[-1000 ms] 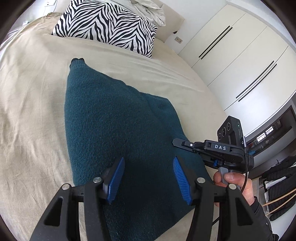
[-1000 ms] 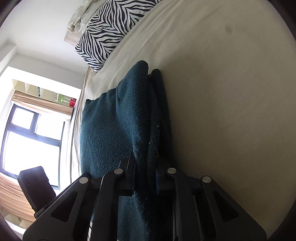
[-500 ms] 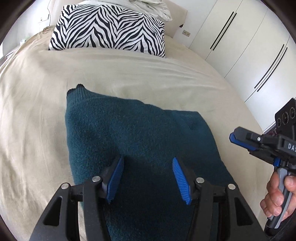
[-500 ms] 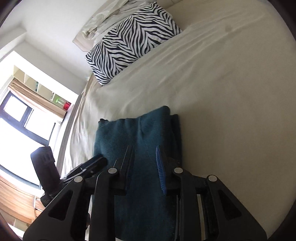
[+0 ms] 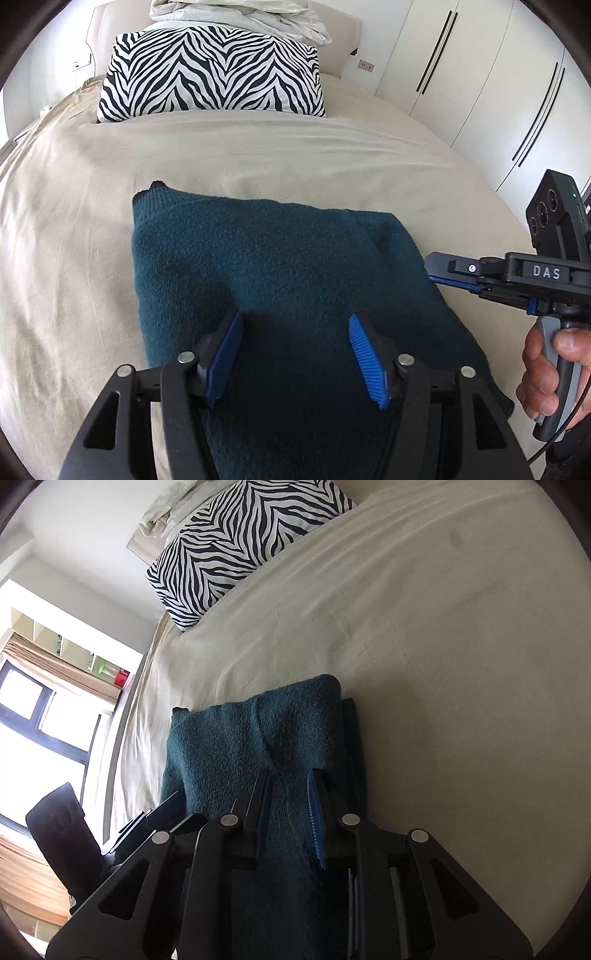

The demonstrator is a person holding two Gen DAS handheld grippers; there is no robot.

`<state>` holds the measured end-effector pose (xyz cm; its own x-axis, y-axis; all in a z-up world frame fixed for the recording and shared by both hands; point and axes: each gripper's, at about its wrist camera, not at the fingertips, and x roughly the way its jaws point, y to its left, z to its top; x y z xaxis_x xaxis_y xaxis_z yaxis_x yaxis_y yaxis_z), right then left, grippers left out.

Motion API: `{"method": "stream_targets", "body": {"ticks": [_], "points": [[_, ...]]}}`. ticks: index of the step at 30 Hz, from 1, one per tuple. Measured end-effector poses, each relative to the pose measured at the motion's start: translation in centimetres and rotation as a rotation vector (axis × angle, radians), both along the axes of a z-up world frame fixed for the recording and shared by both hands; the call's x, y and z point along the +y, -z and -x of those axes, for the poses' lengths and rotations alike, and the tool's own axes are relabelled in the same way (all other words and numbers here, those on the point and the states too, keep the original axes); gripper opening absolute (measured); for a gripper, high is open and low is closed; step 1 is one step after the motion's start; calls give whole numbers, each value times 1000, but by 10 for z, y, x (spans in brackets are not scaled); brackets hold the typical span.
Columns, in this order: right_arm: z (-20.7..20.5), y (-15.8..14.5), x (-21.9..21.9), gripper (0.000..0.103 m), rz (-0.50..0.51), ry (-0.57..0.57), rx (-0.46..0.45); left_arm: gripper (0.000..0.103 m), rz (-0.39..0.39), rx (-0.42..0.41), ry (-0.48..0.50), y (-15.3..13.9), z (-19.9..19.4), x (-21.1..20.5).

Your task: Fold small clothes

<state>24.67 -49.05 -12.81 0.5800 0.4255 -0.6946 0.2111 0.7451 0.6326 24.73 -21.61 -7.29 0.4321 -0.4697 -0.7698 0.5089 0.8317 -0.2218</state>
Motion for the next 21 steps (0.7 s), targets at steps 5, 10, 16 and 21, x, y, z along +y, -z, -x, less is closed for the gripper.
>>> {"method": "stream_targets", "body": {"ticks": [5,10,16,21], "points": [[67,-28,17,28,-1,-91,-91,54,-1,-28,22,-9,47,16],[83,17,34,49,9,-130,-44,58,-52,-42,42,8,52,6],[92,-23,19,57,66,-74,-104,86,89,-102,-76,-29,61,44],[76,-10,-4,66,8,-52,-13,90,101,125,-143,15,21,62]]}}
